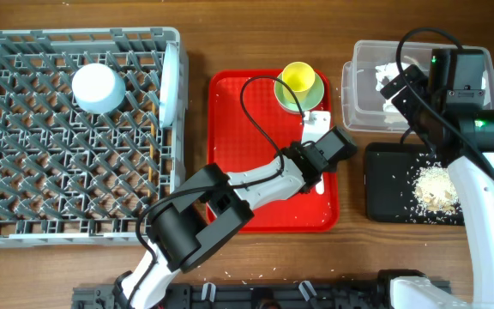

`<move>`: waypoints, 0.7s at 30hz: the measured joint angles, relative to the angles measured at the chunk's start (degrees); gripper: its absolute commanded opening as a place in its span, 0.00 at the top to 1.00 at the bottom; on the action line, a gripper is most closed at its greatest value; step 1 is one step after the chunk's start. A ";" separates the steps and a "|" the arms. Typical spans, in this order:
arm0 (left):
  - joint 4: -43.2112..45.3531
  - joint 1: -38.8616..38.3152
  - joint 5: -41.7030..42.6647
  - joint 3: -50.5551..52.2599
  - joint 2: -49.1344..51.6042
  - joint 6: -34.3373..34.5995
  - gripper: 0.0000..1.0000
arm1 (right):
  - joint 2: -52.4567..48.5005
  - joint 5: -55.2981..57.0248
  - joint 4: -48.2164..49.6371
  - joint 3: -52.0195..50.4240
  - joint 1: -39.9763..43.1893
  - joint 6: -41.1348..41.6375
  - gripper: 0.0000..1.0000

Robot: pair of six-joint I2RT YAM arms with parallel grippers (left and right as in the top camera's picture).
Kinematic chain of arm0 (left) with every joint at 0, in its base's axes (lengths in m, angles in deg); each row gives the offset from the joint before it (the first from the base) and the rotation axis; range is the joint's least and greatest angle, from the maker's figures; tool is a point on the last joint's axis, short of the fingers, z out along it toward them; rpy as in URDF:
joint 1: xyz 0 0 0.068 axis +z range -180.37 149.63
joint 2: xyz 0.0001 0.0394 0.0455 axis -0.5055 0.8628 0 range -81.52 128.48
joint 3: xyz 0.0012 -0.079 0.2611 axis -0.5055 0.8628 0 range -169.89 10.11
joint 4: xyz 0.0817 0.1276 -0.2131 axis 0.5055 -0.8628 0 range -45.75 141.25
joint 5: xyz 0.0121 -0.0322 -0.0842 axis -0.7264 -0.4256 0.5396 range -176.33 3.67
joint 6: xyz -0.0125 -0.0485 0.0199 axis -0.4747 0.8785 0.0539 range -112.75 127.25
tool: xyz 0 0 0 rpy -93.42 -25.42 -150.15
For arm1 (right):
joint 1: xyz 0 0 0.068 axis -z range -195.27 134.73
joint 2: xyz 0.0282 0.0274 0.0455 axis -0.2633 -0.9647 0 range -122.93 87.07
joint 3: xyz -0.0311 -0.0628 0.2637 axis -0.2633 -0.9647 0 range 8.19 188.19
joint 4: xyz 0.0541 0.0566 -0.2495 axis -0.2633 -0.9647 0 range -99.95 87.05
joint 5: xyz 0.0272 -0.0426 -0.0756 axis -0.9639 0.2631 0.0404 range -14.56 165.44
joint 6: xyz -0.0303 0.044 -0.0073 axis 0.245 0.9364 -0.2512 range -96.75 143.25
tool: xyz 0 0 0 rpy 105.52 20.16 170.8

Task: Sort waste into correct bins and load items into the dishwasher rack
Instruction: 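Grasp the white fork with the left gripper and lift it, then insert the fork upright into the dish rack with the left gripper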

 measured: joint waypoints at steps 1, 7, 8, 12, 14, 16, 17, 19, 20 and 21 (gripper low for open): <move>-0.04 0.00 -0.07 0.00 0.00 0.02 0.89 | 0.00 0.00 0.00 0.00 0.00 0.00 0.00; -2.95 0.00 -0.22 -0.17 -0.72 0.24 0.96 | 0.00 0.00 0.00 0.00 0.00 0.00 0.00; -4.59 0.00 0.02 -0.13 -1.29 0.26 0.96 | 0.00 0.00 0.00 0.00 0.00 0.00 0.00; -11.19 0.00 0.46 0.63 -5.20 -3.65 0.96 | 0.00 0.00 0.02 0.00 0.00 0.00 0.00; -16.33 0.13 0.52 0.90 -11.41 -10.25 0.96 | 0.00 0.00 0.02 0.00 0.00 0.00 0.00; -20.92 2.47 0.81 0.87 -21.31 -15.56 0.96 | 0.00 0.00 0.04 0.00 0.00 0.00 0.01; -21.35 3.50 0.94 0.85 -23.10 -16.59 0.96 | 0.00 0.00 0.04 0.00 0.00 0.00 0.00; -26.88 9.18 1.40 0.92 -30.36 -22.36 0.96 | 0.00 0.00 0.04 0.00 0.00 0.00 0.00; -28.50 12.28 1.29 0.87 -33.24 -25.88 0.96 | 0.00 0.00 0.04 0.00 0.00 0.00 0.00; -30.36 15.41 1.27 0.87 -36.22 -29.22 0.96 | 0.00 0.00 0.07 0.00 0.00 0.00 0.00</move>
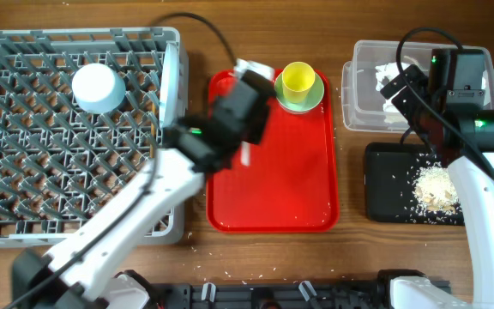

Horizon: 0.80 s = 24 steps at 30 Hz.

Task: Sort waste into correct bins and load items into the dishwasher rack
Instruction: 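Insert the fork upright into the dish rack with the left gripper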

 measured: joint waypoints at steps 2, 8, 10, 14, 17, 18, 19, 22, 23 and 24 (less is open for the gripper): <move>-1.36 6.34 2.32 0.02 -4.07 -6.82 0.96 | 0.00 0.00 -0.04 0.00 0.00 0.00 0.00; -1.62 26.99 17.81 0.02 -6.36 -21.55 0.96 | 0.00 0.00 -0.02 0.00 0.00 0.00 0.00; -1.60 31.52 21.44 0.02 -6.36 -23.06 0.96 | 0.00 0.00 -0.02 0.00 0.00 0.00 0.00; -1.62 39.26 25.11 0.02 -6.36 -24.26 0.96 | 0.00 0.00 -0.02 0.00 0.00 0.00 0.00; -1.77 44.54 25.90 0.00 -5.27 -24.50 0.96 | 0.00 0.00 -0.02 0.00 0.00 0.00 0.00; -1.92 45.35 25.92 0.00 -3.82 -24.65 0.96 | 0.00 -0.02 -0.02 0.00 0.00 0.00 0.00; -2.05 45.88 25.92 0.00 -0.83 -25.24 0.96 | 0.00 0.00 -0.04 0.00 0.00 0.00 0.00; -0.42 45.92 26.10 0.00 7.85 -27.82 0.96 | 0.00 0.00 -0.04 0.00 0.00 0.00 0.00; 0.26 45.92 26.10 0.04 9.31 -28.20 0.96 | 0.00 0.00 -0.02 0.00 0.00 0.00 0.00; 1.27 45.92 26.10 0.04 10.45 -28.74 0.96 | 0.00 0.00 0.04 0.00 0.00 0.00 0.00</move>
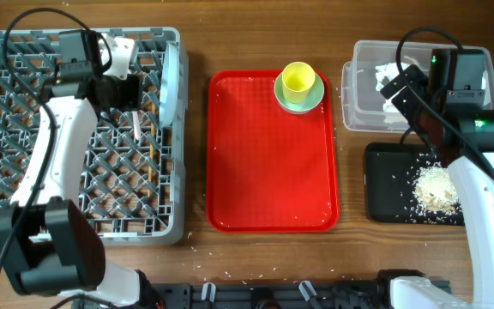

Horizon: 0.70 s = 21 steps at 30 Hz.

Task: Sort waste into correct bins and load items into the dishwasher rack
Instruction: 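Insert the fork upright into the dish rack with the left gripper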

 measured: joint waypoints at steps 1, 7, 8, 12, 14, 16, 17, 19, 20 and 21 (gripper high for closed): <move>0.87 0.00 0.00 0.00 0.90 -1.14 0.96 | 0.00 0.00 -0.04 0.00 0.00 0.00 0.00; 2.29 0.07 5.51 0.00 1.88 -6.45 0.89 | 0.00 0.00 -0.04 0.00 0.00 0.00 0.00; 2.27 0.15 6.01 0.00 1.90 -6.84 0.84 | 0.00 0.00 -0.04 0.00 0.00 0.00 0.00; 1.40 1.66 6.51 0.00 1.92 -7.30 0.83 | 0.00 0.00 -0.04 0.00 0.00 0.00 0.00; 1.40 2.25 6.49 0.00 1.92 -7.02 0.77 | 0.00 0.00 -0.04 0.00 0.00 0.00 0.00; 1.36 2.32 6.88 0.00 1.92 -5.20 0.77 | 0.00 0.00 -0.04 0.00 0.00 0.00 0.00; 1.36 2.32 8.09 0.00 1.92 -3.43 0.73 | 0.00 0.00 -0.04 0.00 0.00 0.00 0.00; 1.14 2.32 13.03 0.00 1.92 -1.01 0.55 | 0.00 0.00 -0.04 0.00 0.00 0.00 0.00; 0.96 2.32 15.21 0.00 1.81 -0.50 0.50 | 0.00 0.00 -0.02 0.00 0.00 0.00 0.00; 0.35 2.32 18.91 0.00 1.25 0.26 0.38 | 0.00 0.00 -0.02 0.00 0.00 0.00 0.00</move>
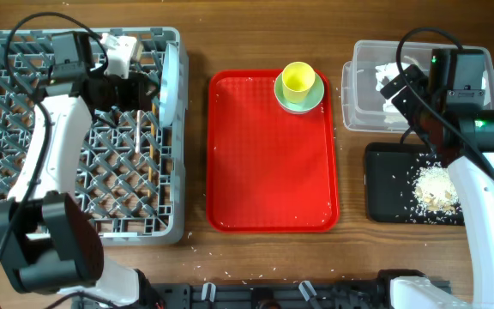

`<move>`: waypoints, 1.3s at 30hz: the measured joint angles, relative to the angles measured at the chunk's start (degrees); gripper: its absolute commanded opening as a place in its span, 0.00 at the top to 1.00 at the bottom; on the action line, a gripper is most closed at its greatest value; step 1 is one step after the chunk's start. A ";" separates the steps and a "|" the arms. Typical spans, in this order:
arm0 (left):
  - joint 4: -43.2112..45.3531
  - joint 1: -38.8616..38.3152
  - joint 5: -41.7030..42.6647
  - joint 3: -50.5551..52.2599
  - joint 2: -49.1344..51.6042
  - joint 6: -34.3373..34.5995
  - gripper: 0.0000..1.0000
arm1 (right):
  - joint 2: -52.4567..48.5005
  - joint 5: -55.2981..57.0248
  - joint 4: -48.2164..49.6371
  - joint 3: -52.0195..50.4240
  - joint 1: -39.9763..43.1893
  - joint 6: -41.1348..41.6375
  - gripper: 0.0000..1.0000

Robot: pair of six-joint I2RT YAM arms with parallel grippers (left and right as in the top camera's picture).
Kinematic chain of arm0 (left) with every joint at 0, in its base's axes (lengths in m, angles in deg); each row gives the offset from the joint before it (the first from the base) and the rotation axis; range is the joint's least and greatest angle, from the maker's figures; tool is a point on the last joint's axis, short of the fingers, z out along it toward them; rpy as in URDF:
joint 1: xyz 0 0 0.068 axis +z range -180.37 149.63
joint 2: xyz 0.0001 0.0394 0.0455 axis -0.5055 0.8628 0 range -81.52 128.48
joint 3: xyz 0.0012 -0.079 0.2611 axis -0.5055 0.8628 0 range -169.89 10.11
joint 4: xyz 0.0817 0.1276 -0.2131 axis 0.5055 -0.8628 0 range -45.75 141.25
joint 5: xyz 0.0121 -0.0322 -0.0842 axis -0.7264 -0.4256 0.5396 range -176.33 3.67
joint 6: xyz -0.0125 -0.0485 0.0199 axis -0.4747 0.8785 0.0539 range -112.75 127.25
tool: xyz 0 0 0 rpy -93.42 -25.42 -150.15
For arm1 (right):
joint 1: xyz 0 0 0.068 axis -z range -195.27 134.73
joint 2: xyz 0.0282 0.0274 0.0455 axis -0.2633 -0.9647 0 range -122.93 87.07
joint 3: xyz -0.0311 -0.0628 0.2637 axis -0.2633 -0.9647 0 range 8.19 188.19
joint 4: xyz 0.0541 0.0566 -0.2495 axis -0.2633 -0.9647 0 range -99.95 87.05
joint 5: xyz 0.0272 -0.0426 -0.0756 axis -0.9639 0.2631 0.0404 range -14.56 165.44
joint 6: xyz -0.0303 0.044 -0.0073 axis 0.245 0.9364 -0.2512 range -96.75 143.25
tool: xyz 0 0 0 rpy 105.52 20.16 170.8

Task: Sort waste into correct bins and load items into the dishwasher rack
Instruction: 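Insert the fork upright into the dish rack with the left gripper, then reach the left gripper to the yellow cup and grasp it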

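My left gripper (141, 89) hovers over the back right part of the grey dishwasher rack (24, 225), next to a pale plate (171, 75) standing on edge. Its jaws look parted with nothing in them. A pale utensil (137, 137) lies among the rack's tines just in front of the gripper, apart from it. A yellow cup (298, 78) stands on a green saucer (314, 97) at the back of the red tray (273, 172). My right gripper (394, 83) hangs over the clear bin (360, 94); its fingers are hard to make out.
A black bin (384, 184) holding pale food scraps (434, 187) sits in front of the clear bin, under the right arm. Crumbs dot the wooden table near its front edge. The left arm covers part of the rack's back.
The utensil, which hung at my left gripper over the rack, now lies lower among the tines, separate from the gripper. The left gripper has shifted slightly right, toward the plate. The right arm is unchanged.
My left gripper was at a white utensil on the right side of the red tray. Then it was at the tray's back left with the utensil. After that it held it over the rack. Now the utensil lies in the rack. A white bowl there is now covered by the arm.
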 measured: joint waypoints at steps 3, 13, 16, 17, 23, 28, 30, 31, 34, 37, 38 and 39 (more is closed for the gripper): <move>-1.09 0.00 5.68 0.09 -7.52 4.98 0.00 | 0.00 0.00 -0.02 0.00 0.00 0.00 0.00; -6.45 0.39 13.51 0.07 -27.21 34.27 0.00 | 0.00 0.00 -0.02 0.00 0.00 0.00 0.00; -8.72 6.49 9.57 0.09 -32.04 41.57 0.00 | 0.00 0.00 0.00 0.00 0.00 0.00 0.00; -10.38 11.02 5.75 0.07 -33.97 45.48 0.00 | 0.00 0.00 0.07 0.00 0.00 0.00 0.00; -23.50 37.31 -3.26 0.02 -36.04 53.70 0.00 | 0.00 0.00 0.02 0.00 0.00 0.00 0.00; -27.69 38.77 -3.48 0.02 -32.85 54.05 0.00 | 0.00 -9.55 1.88 0.00 0.00 7.39 0.00; -26.40 38.73 3.65 0.07 -32.85 47.12 0.00 | 0.00 -15.23 1.92 0.00 0.00 8.28 0.00; -26.01 38.34 8.22 0.07 -32.85 43.06 0.00 | 0.00 -17.42 1.99 0.00 0.00 8.48 0.00; -25.14 32.81 23.67 0.07 -33.07 30.08 0.00 | -0.13 -21.07 2.16 0.00 0.00 9.14 0.00; -22.69 14.43 24.90 0.11 -33.18 25.55 0.00 | -0.44 -22.12 2.71 0.00 0.00 9.53 0.00; -20.24 4.90 21.70 0.07 -33.07 25.20 0.01 | -0.44 -22.14 2.78 0.00 0.00 9.55 0.00; -18.78 -2.58 18.14 0.13 -32.79 25.57 0.02 | -0.46 -22.10 2.73 0.00 0.00 9.53 0.00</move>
